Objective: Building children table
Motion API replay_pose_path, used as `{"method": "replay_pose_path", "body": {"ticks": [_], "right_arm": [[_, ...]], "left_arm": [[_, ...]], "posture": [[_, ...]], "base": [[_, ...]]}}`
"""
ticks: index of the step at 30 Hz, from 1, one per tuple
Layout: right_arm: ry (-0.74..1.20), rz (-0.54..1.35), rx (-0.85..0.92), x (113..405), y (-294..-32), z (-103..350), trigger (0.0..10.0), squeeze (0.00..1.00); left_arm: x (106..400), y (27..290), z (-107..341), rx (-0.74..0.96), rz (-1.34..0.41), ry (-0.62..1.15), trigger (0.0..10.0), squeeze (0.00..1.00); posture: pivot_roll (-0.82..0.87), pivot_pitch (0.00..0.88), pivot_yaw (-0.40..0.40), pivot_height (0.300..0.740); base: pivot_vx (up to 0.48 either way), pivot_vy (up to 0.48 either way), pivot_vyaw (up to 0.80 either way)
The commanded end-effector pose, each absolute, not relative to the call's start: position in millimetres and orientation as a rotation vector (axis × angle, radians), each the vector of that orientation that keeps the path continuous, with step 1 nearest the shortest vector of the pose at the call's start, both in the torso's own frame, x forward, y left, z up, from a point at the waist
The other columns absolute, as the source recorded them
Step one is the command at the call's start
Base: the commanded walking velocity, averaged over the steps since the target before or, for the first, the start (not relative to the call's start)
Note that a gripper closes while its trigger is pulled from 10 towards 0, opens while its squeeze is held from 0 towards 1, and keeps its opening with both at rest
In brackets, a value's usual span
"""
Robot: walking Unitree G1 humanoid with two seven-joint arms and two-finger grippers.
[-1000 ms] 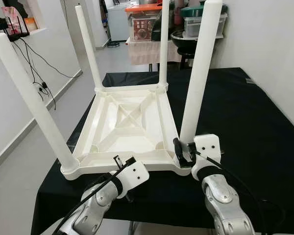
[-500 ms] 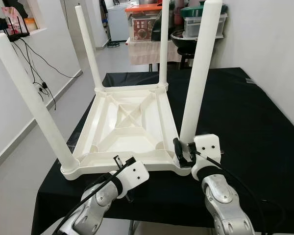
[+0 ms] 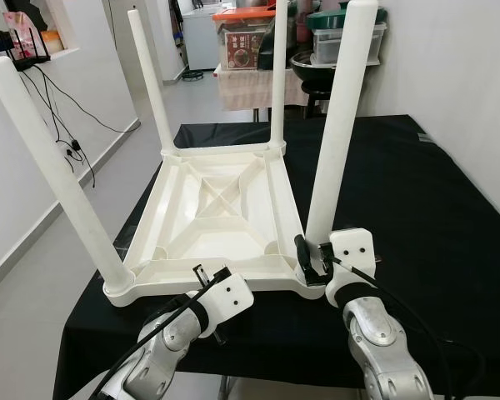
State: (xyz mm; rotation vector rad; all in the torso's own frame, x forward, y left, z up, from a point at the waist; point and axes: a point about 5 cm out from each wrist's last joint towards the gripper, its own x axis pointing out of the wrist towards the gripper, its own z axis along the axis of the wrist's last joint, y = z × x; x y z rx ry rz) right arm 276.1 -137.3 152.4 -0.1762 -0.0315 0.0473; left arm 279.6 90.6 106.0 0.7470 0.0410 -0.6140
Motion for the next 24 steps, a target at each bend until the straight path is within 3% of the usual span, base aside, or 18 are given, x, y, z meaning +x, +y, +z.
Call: {"method": "replay_pose_path", "body": {"ticks": [1, 14, 24], "right_arm": [[-0.004, 0.039, -0.18, 275.8, -137.9, 148.0, 10.0, 0.0], [0.0, 0.057, -0.16, 276.5, -134.1, 148.9, 10.0, 0.0], [0.012, 0.126, -0.047, 283.4, -128.8, 156.0, 10.0, 0.0]], "left_arm": [[280.4, 97.6, 102.9, 0.76, -0.602, 0.061, 10.0, 0.0], [281.6, 100.0, 103.5, 0.761, -0.603, 0.062, 10.0, 0.0], [282.7, 102.3, 103.8, 0.762, -0.603, 0.065, 10.0, 0.0]], "posture": [[-0.13, 0.0, 0.041, 0.74], [-0.15, 0.0, 0.053, 0.74], [-0.14, 0.0, 0.059, 0.74]], "base": [[0.0, 0.0, 0.0], [0.0, 0.0, 0.0], [0.0, 0.0, 0.0]]}}
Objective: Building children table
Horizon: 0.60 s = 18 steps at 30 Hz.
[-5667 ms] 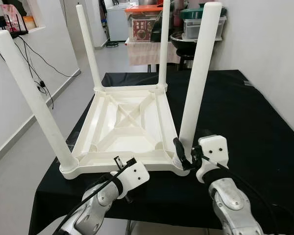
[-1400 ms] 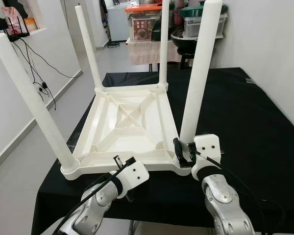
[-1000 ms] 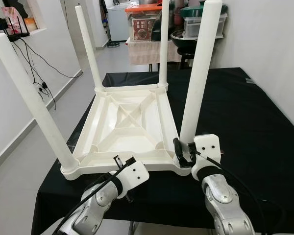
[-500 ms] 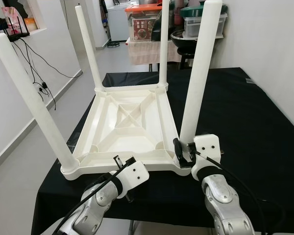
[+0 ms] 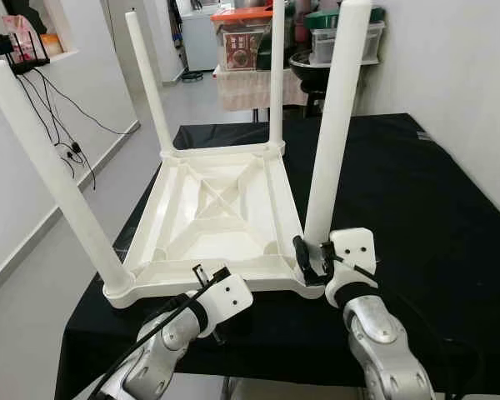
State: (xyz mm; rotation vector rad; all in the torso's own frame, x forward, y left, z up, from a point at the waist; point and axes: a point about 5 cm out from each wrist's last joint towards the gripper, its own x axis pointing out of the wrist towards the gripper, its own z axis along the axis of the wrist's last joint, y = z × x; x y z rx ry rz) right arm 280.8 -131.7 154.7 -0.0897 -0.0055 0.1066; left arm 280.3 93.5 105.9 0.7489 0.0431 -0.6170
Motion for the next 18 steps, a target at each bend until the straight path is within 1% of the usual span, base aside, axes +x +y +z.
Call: {"method": "replay_pose_path", "body": {"ticks": [1, 5, 6, 8, 9, 11, 12, 14, 15, 16, 17, 18], "right_arm": [[0.021, 0.136, -0.027, 284, -128, 156, 10.0, 0.0], [-0.001, 0.161, 0.006, 283, -129, 159, 10.0, 0.0], [-0.096, 0.206, 0.026, 279, -132, 167, 10.0, 0.0], [-0.12, 0.228, 0.035, 278, -132, 169, 10.0, 0.0], [-0.106, 0.3, 0.049, 277, -132, 169, 10.0, 0.0], [-0.106, 0.3, 0.049, 277, -132, 169, 10.0, 0.0], [-0.125, 0.398, 0.01, 275, -136, 174, 10.0, 0.0], [-0.137, 0.432, -0.01, 275, -138, 177, 10.0, 0.0], [-0.133, 0.493, -0.034, 275, -139, 178, 10.0, 0.0], [-0.133, 0.493, -0.034, 275, -139, 178, 10.0, 0.0], [-0.125, 0.536, -0.045, 276, -140, 179, 10.0, 0.0], [-0.092, 0.681, -0.074, 275, -134, 177, 10.0, 0.0]], "left_arm": [[282, 102, 104, 0.762, -0.603, 0.064, 10.0, 0.0], [282, 101, 105, 0.761, -0.603, 0.063, 10.0, 0.0], [282, 101, 105, 0.761, -0.604, 0.062, 10.0, 0.0], [282, 101, 105, 0.761, -0.604, 0.061, 10.0, 0.0], [281, 101, 105, 0.761, -0.604, 0.061, 10.0, 0.0], [281, 101, 105, 0.761, -0.604, 0.061, 10.0, 0.0], [281, 100, 106, 0.761, -0.605, 0.059, 10.0, 0.0], [281, 100, 106, 0.761, -0.605, 0.058, 10.0, 0.0], [281, 100, 107, 0.76, -0.606, 0.057, 10.0, 0.0], [281, 100, 107, 0.76, -0.606, 0.057, 10.0, 0.0], [280, 99, 107, 0.76, -0.607, 0.057, 10.0, 0.0], [280, 99, 107, 0.76, -0.607, 0.056, 10.0, 0.0]], "posture": [[-0.14, 0.0, 0.059, 0.74], [-0.13, 0.0, 0.057, 0.74], [-0.13, 0.0, 0.053, 0.74], [-0.13, 0.0, 0.053, 0.74], [-0.13, 0.0, 0.053, 0.74], [-0.13, 0.0, 0.053, 0.74], [-0.13, 0.0, 0.047, 0.74], [-0.13, 0.0, 0.047, 0.74], [-0.12, 0.0, 0.045, 0.74], [-0.12, 0.0, 0.045, 0.74], [-0.12, 0.0, 0.045, 0.74], [-0.11, 0.0, 0.042, 0.74]], "base": [[0.0, 0.0, 0.0], [0.0, 0.0, 0.0], [0.0, 0.0, 0.0], [0.0, 0.0, 0.0], [0.0, 0.0, 0.0], [0.0, 0.0, 0.0], [0.0, 0.0, 0.0], [0.0, 0.0, 0.0], [0.0, 0.0, 0.0], [0.0, 0.0, 0.0], [0.0, 0.0, 0.0], [0.0, 0.0, 0.0]]}}
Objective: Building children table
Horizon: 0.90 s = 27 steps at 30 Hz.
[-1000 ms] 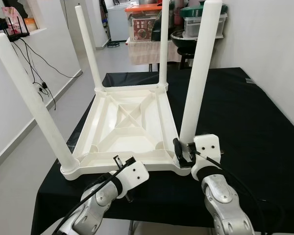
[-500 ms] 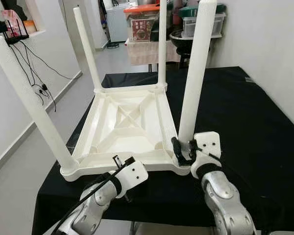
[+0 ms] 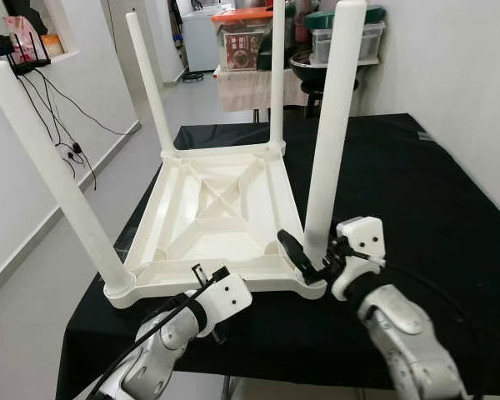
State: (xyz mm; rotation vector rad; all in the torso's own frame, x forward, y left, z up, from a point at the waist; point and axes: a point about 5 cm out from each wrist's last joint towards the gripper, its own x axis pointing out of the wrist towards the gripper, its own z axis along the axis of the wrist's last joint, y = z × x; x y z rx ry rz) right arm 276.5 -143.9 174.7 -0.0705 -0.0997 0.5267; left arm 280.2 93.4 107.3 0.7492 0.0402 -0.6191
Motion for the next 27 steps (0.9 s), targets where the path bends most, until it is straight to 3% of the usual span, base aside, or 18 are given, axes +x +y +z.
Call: {"method": "replay_pose_path", "body": {"ticks": [1, 5, 11, 17, 18, 19, 27], "right_arm": [[-0.07, 0.816, -0.093, 275, -131, 176, 10.0, 0.0], [-0.053, 0.895, -0.102, 279, -132, 175, 10.0, 0.0], [0.019, 0.943, -0.06, 329, -151, 174, 10.0, 0.0], [0.072, 0.99, -0.037, 340, -156, 169, 10.0, 0.0], [0.089, 1.024, -0.027, 341, -157, 167, 2.6, 0.0], [0.099, 1.048, -0.018, 342, -157, 167, 0.0, 0.0], [0.148, 1.11, -0.034, 350, -171, 164, 0.0, 0.0]], "left_arm": [[279, 98, 108, 0.759, -0.608, 0.054, 10.0, 0.0], [279, 97, 109, 0.759, -0.608, 0.052, 10.0, 0.0], [273, 91, 111, 0.754, -0.61, 0.042, 10.0, 0.0], [268, 89, 112, 0.753, -0.61, 0.038, 10.0, 0.0], [267, 88, 112, 0.752, -0.61, 0.037, 10.0, 0.0], [266, 87, 112, 0.752, -0.61, 0.036, 10.0, 0.0], [262, 86, 111, 0.736, -0.612, 0.049, 10.0, 0.0]], "posture": [[-0.09, 0.0, 0.037, 0.74], [-0.09, 0.0, 0.034, 0.74], [-0.03, 0.0, -0.011, 0.74], [-0.01, 0.0, -0.019, 0.74], [-0.01, 0.0, -0.02, 0.74], [-0.01, 0.0, -0.02, 0.74], [0.0, 0.0, -0.023, 0.74]], "base": [[0.0, 0.0, 0.0], [0.0, 0.0, 0.0], [0.0, 0.0, 0.0], [0.0, 0.0, 0.0], [0.0, 0.0, 0.0], [0.0, 0.0, 0.0], [0.0, 0.0, 0.0]]}}
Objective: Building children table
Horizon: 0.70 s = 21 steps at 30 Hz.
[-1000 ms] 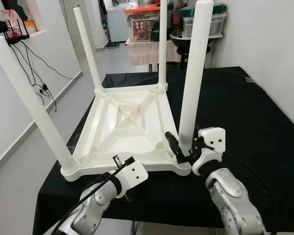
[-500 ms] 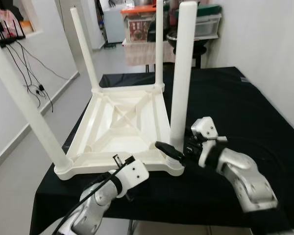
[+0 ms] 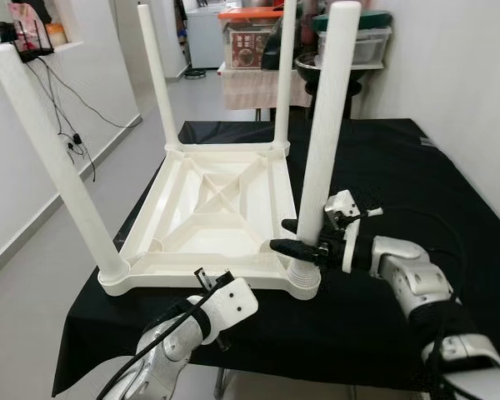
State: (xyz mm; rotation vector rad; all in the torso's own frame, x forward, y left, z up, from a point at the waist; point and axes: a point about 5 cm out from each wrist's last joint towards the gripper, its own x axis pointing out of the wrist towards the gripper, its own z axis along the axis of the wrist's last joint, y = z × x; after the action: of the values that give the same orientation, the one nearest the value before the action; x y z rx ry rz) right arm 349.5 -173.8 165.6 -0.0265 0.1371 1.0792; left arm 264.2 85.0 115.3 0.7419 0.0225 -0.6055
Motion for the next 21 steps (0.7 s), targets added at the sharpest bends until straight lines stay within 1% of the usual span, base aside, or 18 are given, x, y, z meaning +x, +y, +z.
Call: {"method": "replay_pose_path", "body": {"ticks": [1, 6, 8, 12, 13, 14, 15, 16, 17, 18, 19, 20, 21], "right_arm": [[0.144, 1.095, -0.033, 349, -174, 164, 0.0, 0.0], [0.118, 1.047, -0.043, 345, -185, 163, 0.0, 0.0], [0.099, 1.0, -0.078, 337, -193, 163, 0.0, 0.0], [0.095, 0.977, -0.103, 332, -198, 164, 0.0, 0.0], [0.093, 0.957, -0.12, 327, -201, 165, 0.0, 0.0], [0.092, 0.866, -0.13, 324, -202, 166, 0.0, 0.0], [0.092, 0.866, -0.13, 324, -202, 166, 0.0, 0.0], [0.086, 0.631, -0.145, 328, -196, 163, 0.0, 0.0], [0.122, 0.49, -0.077, 314, -161, 145, 0.0, 0.0], [0.137, 0.298, -0.048, 304, -146, 137, 0.0, 0.0], [0.137, 0.298, -0.048, 304, -146, 137, 0.0, 0.0], [0.156, 0.199, -0.047, 298, -138, 131, 0.0, 0.0], [0.162, 0.167, -0.041, 299, -137, 130, 0.0, 0.0]], "left_arm": [[262, 86, 111, 0.739, -0.61, 0.046, 10.0, 0.0], [262, 85, 112, 0.746, -0.606, 0.04, 10.0, 0.0], [262, 85, 113, 0.745, -0.607, 0.04, 10.0, 0.0], [263, 85, 113, 0.745, -0.607, 0.038, 10.0, 0.0], [263, 85, 114, 0.747, -0.606, 0.036, 10.0, 0.0], [263, 86, 114, 0.743, -0.604, 0.031, 10.0, 0.0], [263, 86, 114, 0.743, -0.604, 0.031, 10.0, 0.0], [264, 87, 116, 0.74, -0.599, 0.018, 10.0, 0.0], [265, 88, 118, 0.752, -0.575, -0.009, 10.0, 0.0], [266, 89, 119, 0.768, -0.559, -0.031, 10.0, 0.0], [266, 89, 119, 0.768, -0.559, -0.031, 10.0, 0.0], [267, 89, 121, 0.783, -0.544, -0.051, 10.0, 0.0], [268, 90, 122, 0.797, -0.524, -0.076, 10.0, 0.0]], "posture": [[-0.01, 0.0, -0.022, 0.74], [-0.03, 0.0, -0.012, 0.74], [-0.04, 0.0, -0.008, 0.74], [-0.05, 0.0, -0.009, 0.74], [-0.05, 0.0, -0.009, 0.74], [-0.05, 0.0, -0.018, 0.74], [-0.05, 0.0, -0.018, 0.74], [-0.07, 0.0, -0.012, 0.74], [-0.06, 0.0, 0.006, 0.74], [-0.06, 0.0, 0.01, 0.74], [-0.06, 0.0, 0.01, 0.74], [-0.06, 0.0, 0.01, 0.74], [-0.06, 0.0, 0.01, 0.74]], "base": [[0.0, 0.0, 0.0], [0.0, 0.0, 0.0], [0.0, 0.0, 0.0], [0.0, 0.0, 0.0], [0.0, 0.0, 0.0], [0.0, 0.0, 0.0], [0.0, 0.0, 0.0], [0.0, 0.0, 0.0], [0.0, 0.0, 0.0], [0.0, 0.0, 0.0], [0.0, 0.0, 0.0], [0.0, 0.0, 0.0], [0.0, 0.0, 0.0]]}}
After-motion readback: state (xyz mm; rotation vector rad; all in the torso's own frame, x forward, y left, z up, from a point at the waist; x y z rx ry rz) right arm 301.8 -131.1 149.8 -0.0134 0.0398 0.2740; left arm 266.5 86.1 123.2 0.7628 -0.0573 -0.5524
